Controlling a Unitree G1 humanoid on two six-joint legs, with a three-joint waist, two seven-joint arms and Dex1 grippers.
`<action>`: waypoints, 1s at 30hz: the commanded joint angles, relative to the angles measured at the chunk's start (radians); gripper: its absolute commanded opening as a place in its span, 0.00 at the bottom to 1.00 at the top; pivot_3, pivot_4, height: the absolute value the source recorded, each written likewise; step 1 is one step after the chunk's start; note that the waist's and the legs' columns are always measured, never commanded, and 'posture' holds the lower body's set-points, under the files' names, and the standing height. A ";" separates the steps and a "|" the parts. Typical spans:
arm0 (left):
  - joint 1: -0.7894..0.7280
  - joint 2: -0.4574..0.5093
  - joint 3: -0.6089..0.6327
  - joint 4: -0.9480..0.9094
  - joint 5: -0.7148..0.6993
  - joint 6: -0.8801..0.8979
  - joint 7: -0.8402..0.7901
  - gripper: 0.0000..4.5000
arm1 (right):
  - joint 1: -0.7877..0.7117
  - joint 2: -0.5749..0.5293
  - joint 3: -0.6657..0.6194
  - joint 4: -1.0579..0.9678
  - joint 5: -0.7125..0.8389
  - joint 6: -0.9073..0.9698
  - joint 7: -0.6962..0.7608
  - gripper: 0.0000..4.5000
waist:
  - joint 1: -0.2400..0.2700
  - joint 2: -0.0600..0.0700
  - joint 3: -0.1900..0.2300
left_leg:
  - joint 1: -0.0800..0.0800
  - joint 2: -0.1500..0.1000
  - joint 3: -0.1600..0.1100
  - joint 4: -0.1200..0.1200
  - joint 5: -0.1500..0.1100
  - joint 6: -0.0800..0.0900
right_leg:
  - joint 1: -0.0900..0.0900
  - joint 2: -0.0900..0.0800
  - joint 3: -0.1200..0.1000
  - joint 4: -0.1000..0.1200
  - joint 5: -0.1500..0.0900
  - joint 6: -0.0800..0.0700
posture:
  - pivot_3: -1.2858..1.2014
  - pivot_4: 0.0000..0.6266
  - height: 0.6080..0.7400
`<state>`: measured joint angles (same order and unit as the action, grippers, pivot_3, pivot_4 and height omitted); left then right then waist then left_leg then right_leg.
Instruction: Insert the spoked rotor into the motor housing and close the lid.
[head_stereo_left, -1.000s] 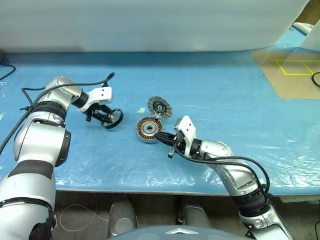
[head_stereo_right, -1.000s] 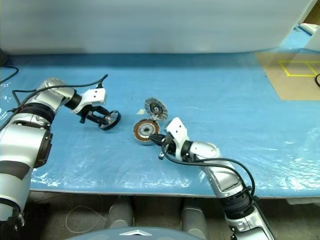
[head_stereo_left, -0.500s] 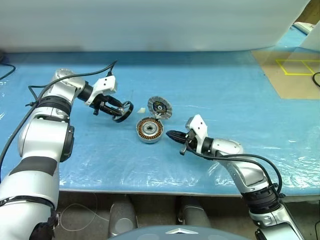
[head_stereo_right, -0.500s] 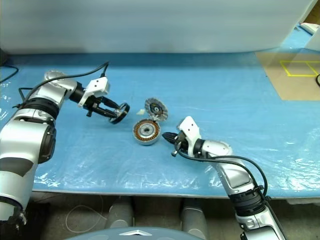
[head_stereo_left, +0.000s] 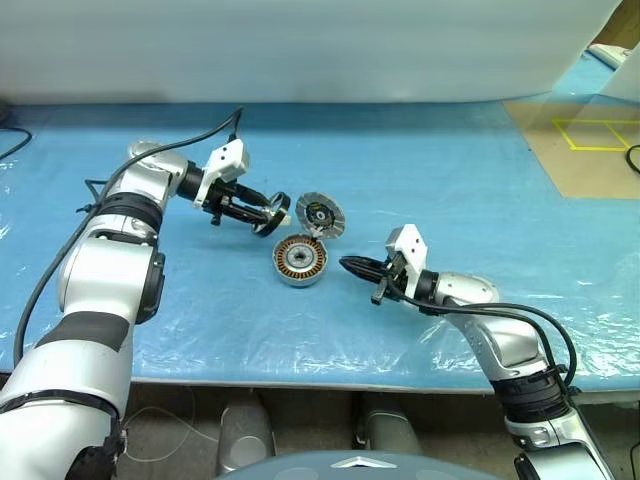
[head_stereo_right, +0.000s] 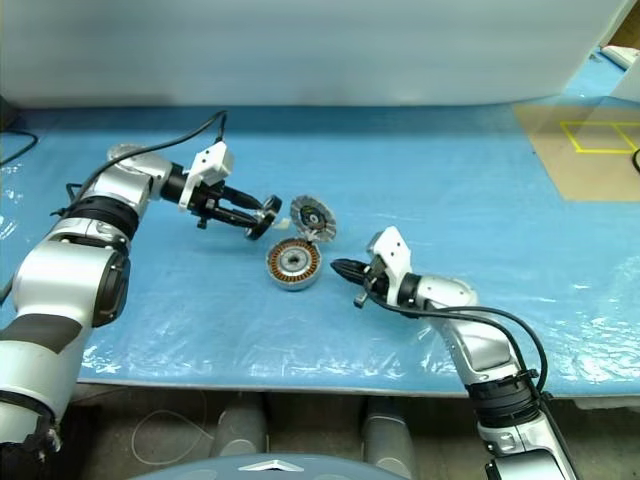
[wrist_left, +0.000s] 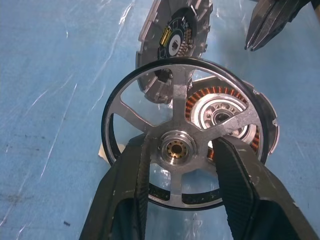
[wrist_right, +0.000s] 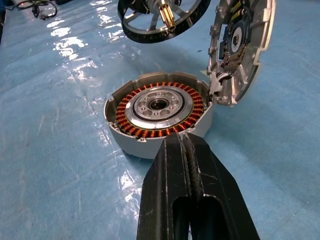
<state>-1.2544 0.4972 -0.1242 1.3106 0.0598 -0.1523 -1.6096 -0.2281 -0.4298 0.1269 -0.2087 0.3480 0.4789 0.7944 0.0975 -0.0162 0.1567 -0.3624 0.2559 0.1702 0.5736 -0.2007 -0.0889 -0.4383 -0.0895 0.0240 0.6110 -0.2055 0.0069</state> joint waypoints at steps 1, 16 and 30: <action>-0.009 -0.004 0.002 -0.038 -0.054 0.026 -0.005 0.36 | -0.014 -0.004 -0.015 -0.034 0.015 -0.022 0.008 0.00 | 0.000 0.000 0.000 | 0.000 0.000 0.000 0.000 0.000 0.000 | 0.000 0.000 0.000 0.000 0.000 0.000 | 0.52 0.24 1.00; 0.053 -0.027 -0.113 -0.114 -0.193 0.102 -0.005 0.36 | -0.003 -0.008 -0.009 -0.030 -0.002 -0.033 0.000 0.00 | 0.001 0.000 0.000 | -0.001 0.000 0.000 0.000 0.000 0.000 | 0.000 0.000 0.000 -0.001 0.000 0.000 | 0.52 0.24 1.00; 0.123 -0.015 -0.242 -0.200 -0.303 0.122 -0.005 0.36 | -0.001 -0.011 -0.001 -0.026 -0.011 -0.035 -0.004 0.00 | 0.000 0.000 0.000 | -0.001 0.000 0.000 0.000 0.000 0.000 | 0.000 0.000 0.000 0.000 0.000 0.000 | 0.52 0.24 1.00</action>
<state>-1.1287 0.4675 -0.3535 1.1456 -0.2137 -0.0211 -1.6094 -0.2264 -0.4378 0.1290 -0.2086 0.3347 0.4638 0.7896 0.0978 -0.0162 0.1568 -0.3632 0.2556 0.1701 0.5739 -0.2007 -0.0888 -0.4382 -0.0894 0.0243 0.6105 -0.2054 0.0070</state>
